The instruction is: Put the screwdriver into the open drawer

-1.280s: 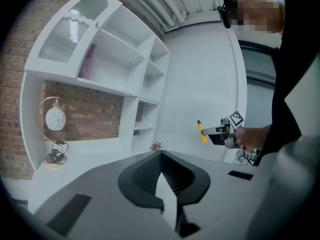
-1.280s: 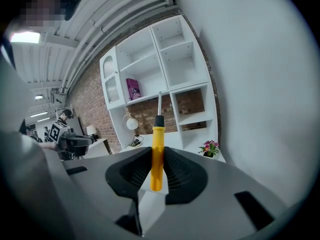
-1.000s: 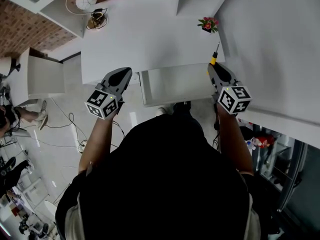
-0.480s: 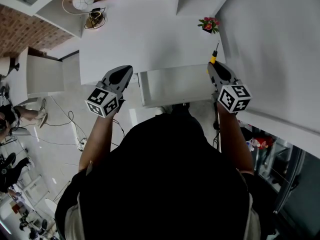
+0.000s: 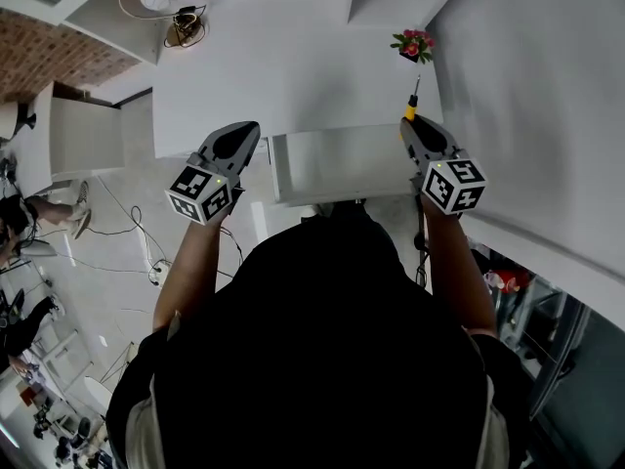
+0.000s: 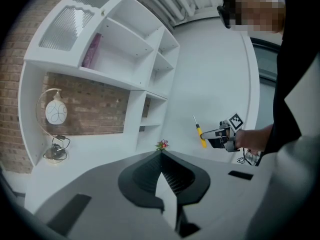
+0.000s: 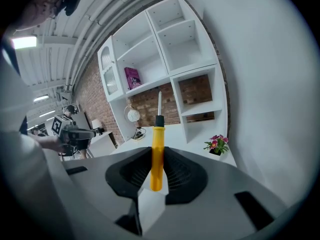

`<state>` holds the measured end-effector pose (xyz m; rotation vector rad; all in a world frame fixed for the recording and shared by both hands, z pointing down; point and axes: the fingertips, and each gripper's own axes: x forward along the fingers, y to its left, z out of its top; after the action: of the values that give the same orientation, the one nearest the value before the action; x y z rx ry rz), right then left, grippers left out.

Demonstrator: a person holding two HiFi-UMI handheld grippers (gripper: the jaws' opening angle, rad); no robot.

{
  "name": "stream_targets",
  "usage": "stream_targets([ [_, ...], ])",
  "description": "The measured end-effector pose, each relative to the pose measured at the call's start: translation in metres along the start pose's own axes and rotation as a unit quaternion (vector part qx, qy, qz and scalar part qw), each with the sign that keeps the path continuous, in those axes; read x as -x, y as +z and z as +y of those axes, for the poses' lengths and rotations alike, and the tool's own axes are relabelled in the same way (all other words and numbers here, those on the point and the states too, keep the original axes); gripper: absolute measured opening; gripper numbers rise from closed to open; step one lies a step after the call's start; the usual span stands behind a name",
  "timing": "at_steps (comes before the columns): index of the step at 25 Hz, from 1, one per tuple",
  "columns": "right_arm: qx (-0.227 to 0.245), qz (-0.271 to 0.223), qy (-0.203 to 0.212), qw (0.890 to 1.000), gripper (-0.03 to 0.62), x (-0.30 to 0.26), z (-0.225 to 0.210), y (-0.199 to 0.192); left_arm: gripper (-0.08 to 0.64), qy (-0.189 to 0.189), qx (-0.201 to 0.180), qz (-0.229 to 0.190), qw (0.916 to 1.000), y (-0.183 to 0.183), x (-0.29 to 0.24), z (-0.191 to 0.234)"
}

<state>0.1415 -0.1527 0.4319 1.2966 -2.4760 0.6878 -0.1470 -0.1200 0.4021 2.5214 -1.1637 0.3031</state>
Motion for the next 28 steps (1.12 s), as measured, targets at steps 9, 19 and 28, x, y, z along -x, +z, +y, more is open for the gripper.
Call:
stream_targets([
  [9, 0.012, 0.035, 0.017, 0.999, 0.083, -0.022, -0.012, -0.019, 0.017, 0.010, 0.004, 0.010, 0.9999, -0.003, -0.009, 0.001],
  [19, 0.014, 0.072, 0.027, 0.997, 0.083, -0.043, -0.025, -0.046, 0.017, 0.015, 0.000, 0.022, 0.9996, -0.010, -0.017, 0.000],
  [28, 0.018, 0.109, 0.030, 0.993, 0.083, -0.063, -0.034, -0.079, 0.017, 0.027, 0.006, 0.030, 0.9992, -0.019, -0.016, 0.007],
])
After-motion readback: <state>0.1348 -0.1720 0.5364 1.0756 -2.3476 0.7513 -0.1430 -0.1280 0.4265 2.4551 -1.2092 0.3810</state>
